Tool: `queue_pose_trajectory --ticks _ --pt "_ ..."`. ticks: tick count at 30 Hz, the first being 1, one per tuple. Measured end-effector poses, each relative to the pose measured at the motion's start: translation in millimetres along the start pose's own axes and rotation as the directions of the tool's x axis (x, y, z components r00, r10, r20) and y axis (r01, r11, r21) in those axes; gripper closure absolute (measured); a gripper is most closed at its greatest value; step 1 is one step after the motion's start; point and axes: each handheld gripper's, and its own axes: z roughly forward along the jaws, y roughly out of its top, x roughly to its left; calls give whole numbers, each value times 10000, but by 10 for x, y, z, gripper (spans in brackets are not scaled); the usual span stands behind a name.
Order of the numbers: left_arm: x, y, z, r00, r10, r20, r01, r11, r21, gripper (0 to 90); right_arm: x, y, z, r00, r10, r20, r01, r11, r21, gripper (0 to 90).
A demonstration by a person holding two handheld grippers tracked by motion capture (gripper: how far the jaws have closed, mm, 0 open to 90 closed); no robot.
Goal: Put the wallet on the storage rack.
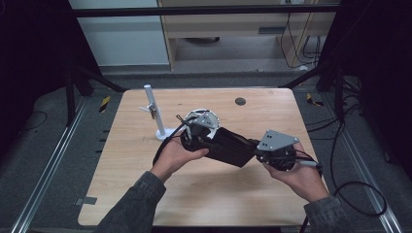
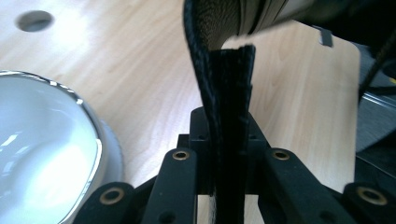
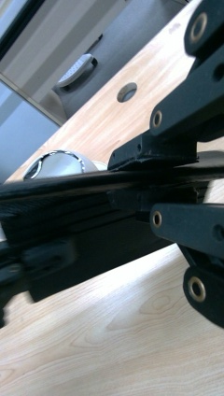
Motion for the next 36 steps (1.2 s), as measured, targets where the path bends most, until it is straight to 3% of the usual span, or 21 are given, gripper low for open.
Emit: queue_pose_trajectory --ticks 1,2,3,4,5,8,9,12,13,15,16,20,21,22,23,24,25,28,29,32,36 --pt "19 37 -34 9994 305 -164 -305 9995 44 802 8 -23 22 10000 80 -57 -80 10000 42 756" --pt "2 52 -57 9993 129 -347 -126 9999 90 804 37 -70 72 9995 237 -212 -236 9997 61 698" --pt "-18 95 -114 9972 -292 -693 311 9992 267 804 53 -93 100 9991 275 -333 -272 9996 88 664" --pt "-18 95 -114 9972 -292 -693 311 9992 267 805 53 -93 100 9991 275 -333 -272 9996 88 664" --pt "29 138 -163 9957 -129 -922 169 9989 430 805 91 -138 150 9983 394 -432 -390 9992 118 550" --pt "70 182 -226 9939 -37 -1106 98 9984 549 806 120 -187 188 9961 670 -570 -665 9977 110 489" --pt "88 224 -297 9914 -31 -1309 111 9981 605 806 150 -254 226 9937 897 -669 -893 9960 92 420" --pt "95 267 -369 9893 51 -1456 60 9972 752 806 176 -330 256 9931 1043 -536 -1042 9945 53 354" --pt "95 300 -443 9862 187 -1647 -24 9951 986 806 194 -437 292 9900 1368 -349 -1368 9906 21 308" --pt "107 305 -519 9839 161 -1777 17 9950 995 805 195 -534 321 9845 1752 -19 -1752 9845 6 266" --pt "107 305 -519 9839 161 -1777 17 9950 995 805 195 -534 321 9845 1752 -19 -1752 9845 6 266" --pt "120 314 -662 9811 68 -1933 130 9948 1010 805 175 -771 380 9544 2846 902 -2840 9586 -198 208" --pt "126 322 -714 9787 116 -2052 115 9937 1112 805 161 -861 399 9354 3348 1135 -3313 9423 -483 200" --pt "130 325 -739 9776 111 -2101 133 9934 1141 805 161 -861 399 9354 3348 1135 -3313 9423 -483 200" --pt "144 332 -796 9752 76 -2213 186 9930 1162 804 152 -957 423 9146 3796 1395 -3747 9252 -604 198" --pt "144 332 -796 9752 76 -2213 186 9930 1162 804 152 -957 423 9146 3796 1395 -3747 9252 -604 198" --pt "163 342 -855 9721 53 -2346 239 9923 1214 804 132 -1027 442 9015 3998 1658 -3966 9164 -533 185" --pt "184 363 -911 9694 -6 -2454 313 9921 1211 804 114 -1054 448 8952 4063 1831 -4058 9130 -421 176" --pt "195 384 -941 9676 2 -2526 327 9915 1260 805 93 -1090 440 8861 4169 2027 -4175 9077 -418 174" --pt "228 427 -997 9656 48 -2598 294 9914 1275 804 84 -1142 447 8752 4331 2157 -4371 8989 -312 174" --pt "268 431 -1038 9637 46 -2668 297 9918 1244 804 85 -1208 462 8690 4365 2332 -4462 8949 -123 175"
